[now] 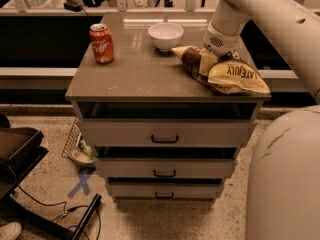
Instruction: Pick brown chip bag
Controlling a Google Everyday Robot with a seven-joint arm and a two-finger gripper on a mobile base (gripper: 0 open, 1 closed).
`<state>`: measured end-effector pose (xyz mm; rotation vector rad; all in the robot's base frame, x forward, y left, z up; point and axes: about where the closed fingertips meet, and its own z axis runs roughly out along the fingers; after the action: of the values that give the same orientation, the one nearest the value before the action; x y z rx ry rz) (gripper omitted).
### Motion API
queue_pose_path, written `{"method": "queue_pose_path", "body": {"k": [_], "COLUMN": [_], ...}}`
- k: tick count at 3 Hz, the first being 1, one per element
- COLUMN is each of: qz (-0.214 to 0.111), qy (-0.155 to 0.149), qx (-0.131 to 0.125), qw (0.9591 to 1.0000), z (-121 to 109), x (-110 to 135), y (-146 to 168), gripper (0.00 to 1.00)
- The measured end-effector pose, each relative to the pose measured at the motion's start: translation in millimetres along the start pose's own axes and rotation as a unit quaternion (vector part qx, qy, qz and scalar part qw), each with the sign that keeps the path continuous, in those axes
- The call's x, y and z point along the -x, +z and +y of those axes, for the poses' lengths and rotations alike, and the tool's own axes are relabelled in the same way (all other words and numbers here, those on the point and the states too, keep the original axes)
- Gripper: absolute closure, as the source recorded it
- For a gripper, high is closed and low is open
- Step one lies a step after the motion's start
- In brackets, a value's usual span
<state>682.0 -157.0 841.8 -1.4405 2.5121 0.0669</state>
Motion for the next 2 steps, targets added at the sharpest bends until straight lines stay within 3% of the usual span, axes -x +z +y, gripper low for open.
{"method": "queue_pose_path", "body": {"k": [1,2], "qz": [-0.037,-0.12], "qy": [-0.009,-0.024], "qx": [0.01,0.003], "qw": [0.9992,0.9925], "z": [4.7,13.4], "x": [-10.3,-36.5], "y": [-33.1,-137.5], "gripper": [1.0,1.0]}}
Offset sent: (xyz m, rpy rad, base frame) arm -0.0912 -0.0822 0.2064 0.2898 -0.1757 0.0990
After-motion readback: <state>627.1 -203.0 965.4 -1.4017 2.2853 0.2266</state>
